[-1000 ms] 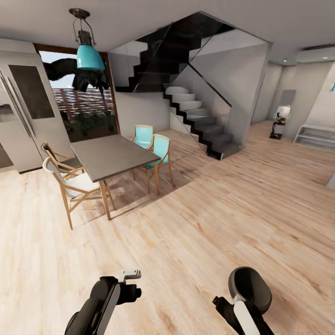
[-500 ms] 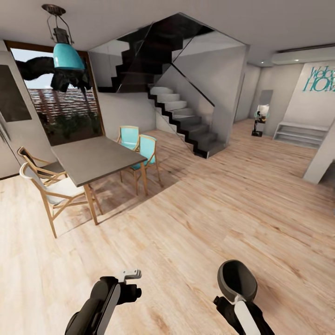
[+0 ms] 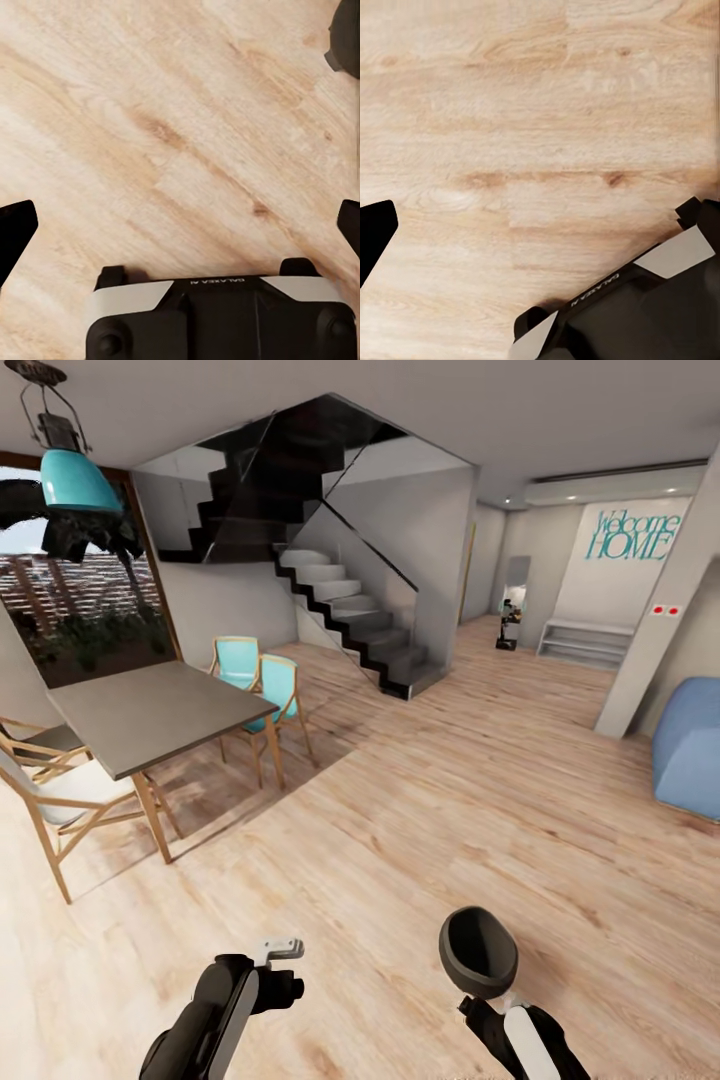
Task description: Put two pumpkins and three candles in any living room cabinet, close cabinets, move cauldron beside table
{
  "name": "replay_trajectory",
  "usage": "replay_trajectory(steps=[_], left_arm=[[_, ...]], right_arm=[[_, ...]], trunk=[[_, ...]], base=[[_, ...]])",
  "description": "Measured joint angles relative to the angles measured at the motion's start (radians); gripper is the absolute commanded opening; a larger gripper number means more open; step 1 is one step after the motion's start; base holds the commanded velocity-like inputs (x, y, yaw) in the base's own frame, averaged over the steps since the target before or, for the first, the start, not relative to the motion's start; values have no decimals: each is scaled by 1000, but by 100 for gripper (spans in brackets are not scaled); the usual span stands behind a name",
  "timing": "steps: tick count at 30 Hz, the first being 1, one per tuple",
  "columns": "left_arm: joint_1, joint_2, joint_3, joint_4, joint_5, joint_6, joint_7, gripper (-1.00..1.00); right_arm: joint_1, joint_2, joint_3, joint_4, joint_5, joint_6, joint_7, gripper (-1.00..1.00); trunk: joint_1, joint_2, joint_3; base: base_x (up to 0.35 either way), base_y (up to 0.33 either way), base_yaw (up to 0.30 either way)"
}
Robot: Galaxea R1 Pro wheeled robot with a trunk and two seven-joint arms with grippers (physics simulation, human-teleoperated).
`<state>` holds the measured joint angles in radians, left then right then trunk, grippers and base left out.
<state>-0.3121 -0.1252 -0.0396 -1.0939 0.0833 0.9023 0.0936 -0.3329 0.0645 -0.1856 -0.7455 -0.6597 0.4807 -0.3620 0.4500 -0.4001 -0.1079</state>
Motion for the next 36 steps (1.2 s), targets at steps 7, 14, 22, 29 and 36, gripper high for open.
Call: replay_trajectory(steps=[7,14,22,29,36], left_arm=[[0,2,0,0,0,0,0,100],[-1,2,-1,0,0,0,0,100],[0,4,-2,0,0,0,0,100],[0,4,-2,0,0,-1,0,100],[0,4,-2,0,0,-1,0,100]], right_arm=[[0,-1,0,0,0,-2,0,100],[0,-5,0,0,0,-4,0,100],[2,-5,-1,24,0,-5,0,100],[1,-5,-1,29,1,-6,0,100],[1,-5,0,30,1,-38,0,100]], trunk=[[0,0,4],[0,0,5],[0,0,5],[0,0,5],[0,0,5]], base=[[212,-164,-269],[244,-219,-139],[250,-234,-154],[252,-209,-276],[256,-169,-143]])
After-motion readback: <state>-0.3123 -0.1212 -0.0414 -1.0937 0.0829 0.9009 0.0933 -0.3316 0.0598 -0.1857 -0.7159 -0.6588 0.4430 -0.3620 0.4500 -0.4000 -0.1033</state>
